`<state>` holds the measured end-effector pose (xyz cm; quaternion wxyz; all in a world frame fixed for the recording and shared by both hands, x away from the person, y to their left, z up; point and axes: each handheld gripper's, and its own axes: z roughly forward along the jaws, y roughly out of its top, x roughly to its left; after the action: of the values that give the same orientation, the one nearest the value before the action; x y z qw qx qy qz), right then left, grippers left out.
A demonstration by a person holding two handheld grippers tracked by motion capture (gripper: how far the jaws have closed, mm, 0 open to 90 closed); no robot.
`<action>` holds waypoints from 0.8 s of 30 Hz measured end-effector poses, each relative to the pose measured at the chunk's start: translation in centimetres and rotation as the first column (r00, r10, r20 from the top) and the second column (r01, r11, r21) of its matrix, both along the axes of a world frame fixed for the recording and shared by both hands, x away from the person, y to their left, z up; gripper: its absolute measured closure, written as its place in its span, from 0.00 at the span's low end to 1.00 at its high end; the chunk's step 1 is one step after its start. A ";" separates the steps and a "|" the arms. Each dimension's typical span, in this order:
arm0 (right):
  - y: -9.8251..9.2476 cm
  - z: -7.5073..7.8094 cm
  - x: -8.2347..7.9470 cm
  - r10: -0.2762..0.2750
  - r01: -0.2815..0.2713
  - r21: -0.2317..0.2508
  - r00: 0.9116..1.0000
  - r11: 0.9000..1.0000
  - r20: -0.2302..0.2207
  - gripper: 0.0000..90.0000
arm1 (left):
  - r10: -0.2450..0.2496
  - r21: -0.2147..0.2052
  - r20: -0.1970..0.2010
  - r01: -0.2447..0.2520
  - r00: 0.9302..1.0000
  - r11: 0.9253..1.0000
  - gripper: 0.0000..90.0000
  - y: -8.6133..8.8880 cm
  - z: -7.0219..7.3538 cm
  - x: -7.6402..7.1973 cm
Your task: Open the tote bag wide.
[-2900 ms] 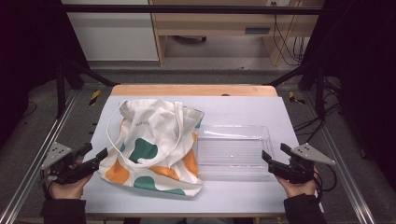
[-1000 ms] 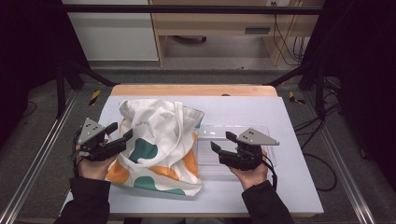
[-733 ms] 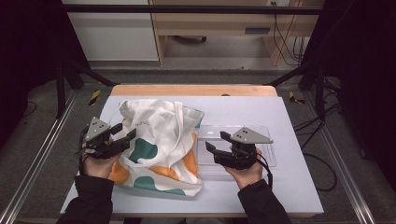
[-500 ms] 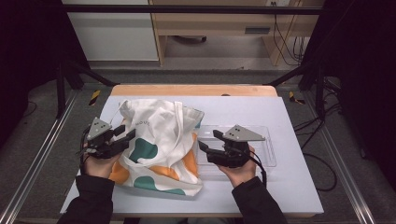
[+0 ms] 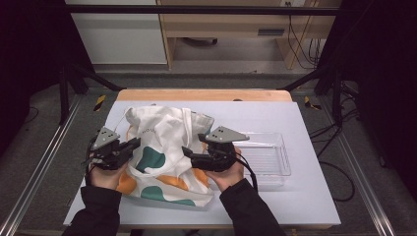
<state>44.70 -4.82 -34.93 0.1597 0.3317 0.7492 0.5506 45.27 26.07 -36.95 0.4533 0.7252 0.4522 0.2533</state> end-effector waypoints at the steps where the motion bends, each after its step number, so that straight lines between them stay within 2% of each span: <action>1: 0.0 0.0 0.0 0.000 0.000 0.000 1.000 1.000 0.000 0.37 | 0.000 0.002 0.001 0.000 1.000 1.000 0.97 0.0 0.0 -0.1; 7: 1.7 -0.8 0.7 0.004 -0.004 -0.017 1.000 1.000 -0.025 0.42 | -0.008 0.000 0.002 0.008 1.000 1.000 0.97 0.2 0.1 -0.5; 13: 3.0 -1.7 1.4 -0.027 0.024 -0.063 0.999 0.998 -0.042 0.56 | -0.010 0.002 0.000 0.010 1.000 1.000 0.98 0.3 0.1 -0.9; 17: 3.3 -1.9 1.6 -0.036 0.033 -0.070 0.998 0.997 -0.047 0.61 | -0.013 0.000 -0.004 0.013 1.000 1.000 0.98 0.3 0.1 -1.1; 18: 3.6 -2.1 1.7 -0.044 0.039 -0.083 0.998 0.996 -0.055 0.71 | -0.016 0.000 -0.007 0.016 1.000 1.000 0.98 0.2 0.1 -1.1; 19: 3.6 -2.1 1.7 -0.044 0.039 -0.083 0.998 0.996 -0.055 0.71 | -0.016 0.000 -0.007 0.016 1.000 1.000 0.98 0.2 0.1 -1.1; 21: 3.7 -2.2 1.8 -0.051 0.044 -0.094 0.996 0.995 -0.068 0.81 | -0.016 0.002 -0.008 0.016 1.000 1.000 0.98 0.1 0.1 -1.2; 22: 3.8 -2.3 1.8 -0.065 0.058 -0.112 0.996 0.992 -0.062 0.91 | -0.017 0.006 -0.007 0.017 1.000 1.000 0.98 0.1 0.1 -1.2; 23: 3.8 -2.3 1.8 -0.065 0.058 -0.112 0.996 0.992 -0.062 0.91 | -0.016 0.006 -0.007 0.017 1.000 1.000 0.98 0.1 0.1 -1.2; 24: 3.8 -2.3 1.7 -0.069 0.062 -0.119 0.996 0.991 -0.055 0.96 | -0.016 0.006 -0.007 0.016 1.000 1.000 0.97 0.1 0.1 -1.2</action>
<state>46.42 -1.06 -37.20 0.1748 0.3622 0.7733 0.4901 44.09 26.14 -36.87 0.4514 0.7311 0.4472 0.2485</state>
